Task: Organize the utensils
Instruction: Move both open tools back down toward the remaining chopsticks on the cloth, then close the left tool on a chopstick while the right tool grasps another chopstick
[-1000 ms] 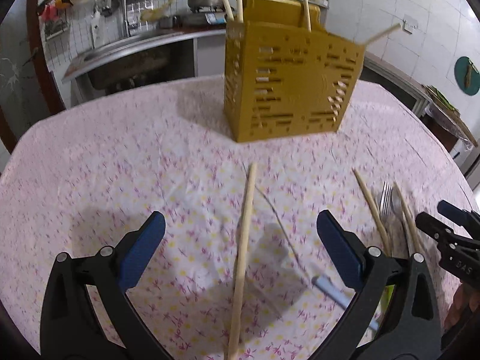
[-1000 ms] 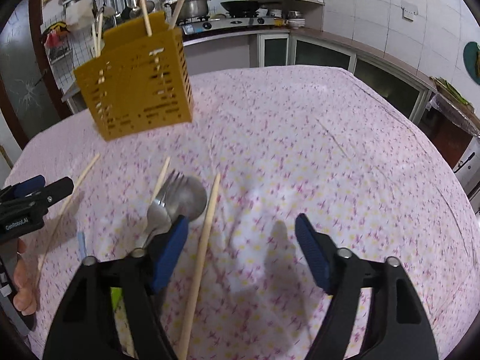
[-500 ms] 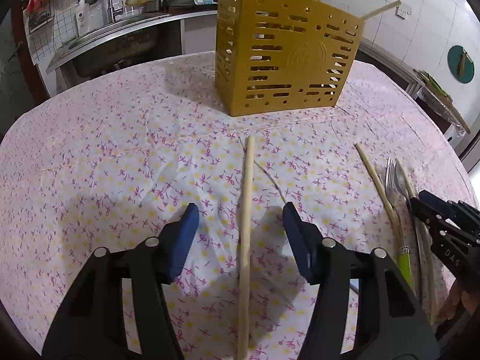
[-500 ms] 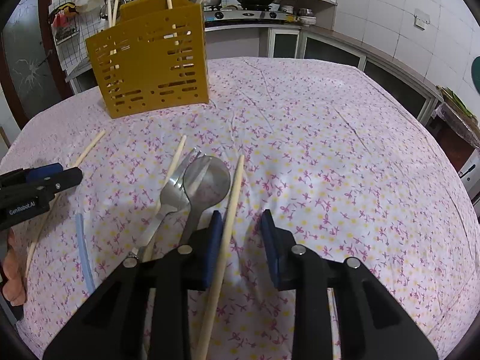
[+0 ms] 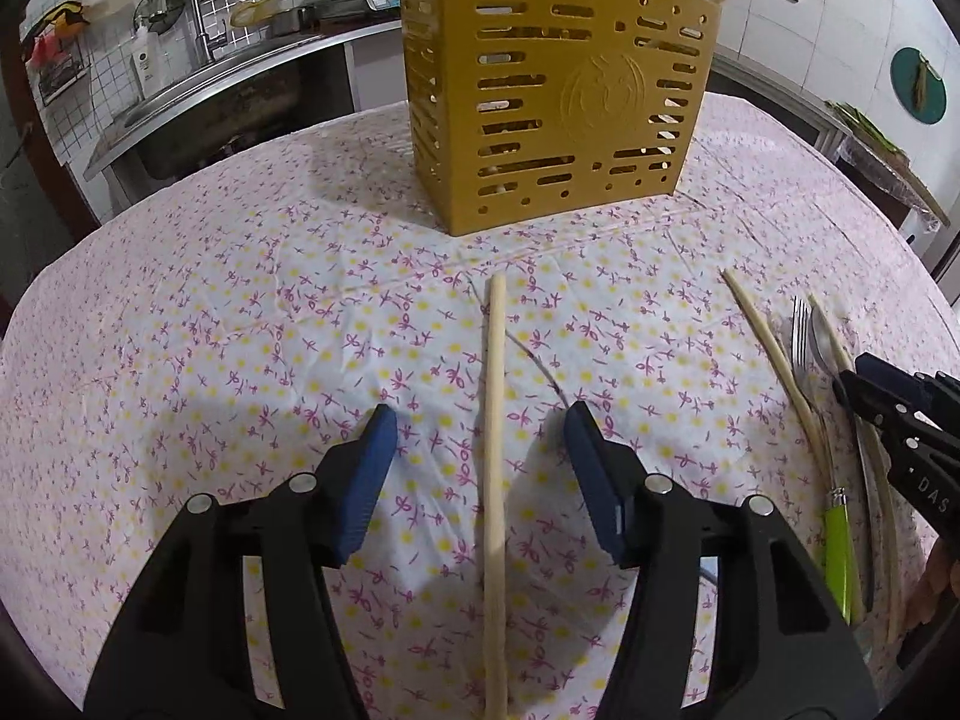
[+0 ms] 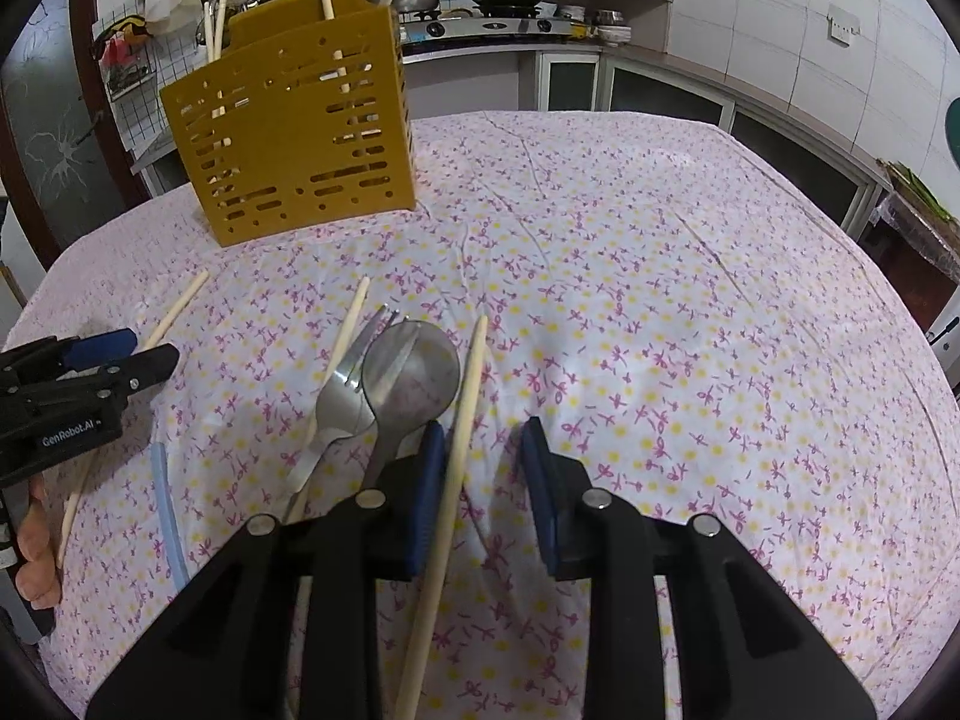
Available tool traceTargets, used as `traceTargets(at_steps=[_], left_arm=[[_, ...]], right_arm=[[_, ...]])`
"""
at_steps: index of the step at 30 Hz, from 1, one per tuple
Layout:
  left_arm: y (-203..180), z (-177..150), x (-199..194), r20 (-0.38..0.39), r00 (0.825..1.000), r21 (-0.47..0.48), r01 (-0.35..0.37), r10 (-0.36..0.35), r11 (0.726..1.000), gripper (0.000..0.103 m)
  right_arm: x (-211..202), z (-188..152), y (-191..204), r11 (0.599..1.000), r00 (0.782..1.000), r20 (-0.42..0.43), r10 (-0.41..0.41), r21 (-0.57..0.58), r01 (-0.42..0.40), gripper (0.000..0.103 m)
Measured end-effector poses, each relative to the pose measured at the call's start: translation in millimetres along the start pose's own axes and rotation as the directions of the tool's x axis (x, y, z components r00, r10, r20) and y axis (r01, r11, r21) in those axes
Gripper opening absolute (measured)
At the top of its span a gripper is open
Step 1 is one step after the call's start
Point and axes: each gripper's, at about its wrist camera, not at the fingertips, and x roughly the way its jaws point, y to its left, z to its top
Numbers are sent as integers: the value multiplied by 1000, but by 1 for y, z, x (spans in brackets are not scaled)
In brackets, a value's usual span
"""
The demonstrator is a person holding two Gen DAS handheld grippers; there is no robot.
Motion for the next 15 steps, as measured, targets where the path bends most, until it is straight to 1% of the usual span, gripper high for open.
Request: traceTargets(at_steps=[5, 9, 13, 14, 15], left_arm=[[0, 0, 0, 6, 1000, 0, 4, -4, 1000, 57], [0, 0, 0, -1, 1000, 8, -1, 1, 1000, 57], [0, 8, 5, -12, 1000, 11, -5, 5, 1000, 57], [0, 10, 6, -16, 1000, 9, -2, 2, 1000, 56], [0, 12, 7, -18, 1000, 6, 0, 1, 1000, 52]], right_arm=[[1, 1, -1, 1000, 1000, 0, -6, -5, 6, 28], [-1, -2, -1, 1000, 1000, 3, 8, 3, -8, 30], [-1, -3, 3, 1000, 1000, -3, -11, -15, 11, 30], [-1, -3, 4, 1000, 1000, -5, -13, -18, 13, 30], [-1, -3, 4, 1000, 1000, -6, -11, -16, 11, 29]])
